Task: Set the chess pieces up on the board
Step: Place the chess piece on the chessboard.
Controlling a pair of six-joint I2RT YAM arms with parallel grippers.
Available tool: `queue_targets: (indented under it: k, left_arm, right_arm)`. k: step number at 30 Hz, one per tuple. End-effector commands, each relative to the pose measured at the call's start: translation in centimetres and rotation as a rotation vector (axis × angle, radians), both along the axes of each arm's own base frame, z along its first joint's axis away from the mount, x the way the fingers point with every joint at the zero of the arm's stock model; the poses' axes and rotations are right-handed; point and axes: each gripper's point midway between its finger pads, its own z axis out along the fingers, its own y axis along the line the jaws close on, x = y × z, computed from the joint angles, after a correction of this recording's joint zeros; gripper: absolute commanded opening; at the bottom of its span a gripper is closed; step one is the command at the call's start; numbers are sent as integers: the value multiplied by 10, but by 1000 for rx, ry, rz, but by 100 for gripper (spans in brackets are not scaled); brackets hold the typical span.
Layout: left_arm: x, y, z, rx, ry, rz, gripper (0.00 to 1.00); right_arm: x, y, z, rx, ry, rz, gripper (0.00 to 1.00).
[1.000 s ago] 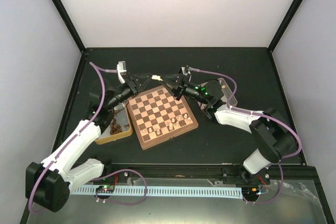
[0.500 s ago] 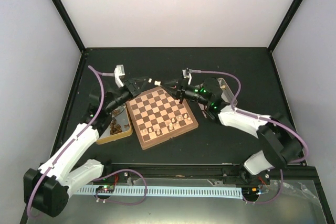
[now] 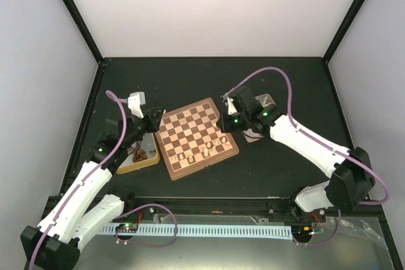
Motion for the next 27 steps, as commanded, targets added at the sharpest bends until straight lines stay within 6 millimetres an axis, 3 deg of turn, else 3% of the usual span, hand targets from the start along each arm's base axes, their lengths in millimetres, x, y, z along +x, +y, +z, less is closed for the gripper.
queue_targets:
  k: [1, 11, 27]
  left_arm:
    - [-2, 8, 9, 92, -50, -3, 1]
    - [-3, 6, 13, 89, -77, -13, 2]
    - [-3, 4, 11, 85, -77, -23, 2]
  right_arm:
    - [-33, -51, -50, -495, 35, 156, 1]
    - [-49, -30, -83, -598, 96, 296, 1]
    - [-32, -10, -112, -652, 87, 289, 3]
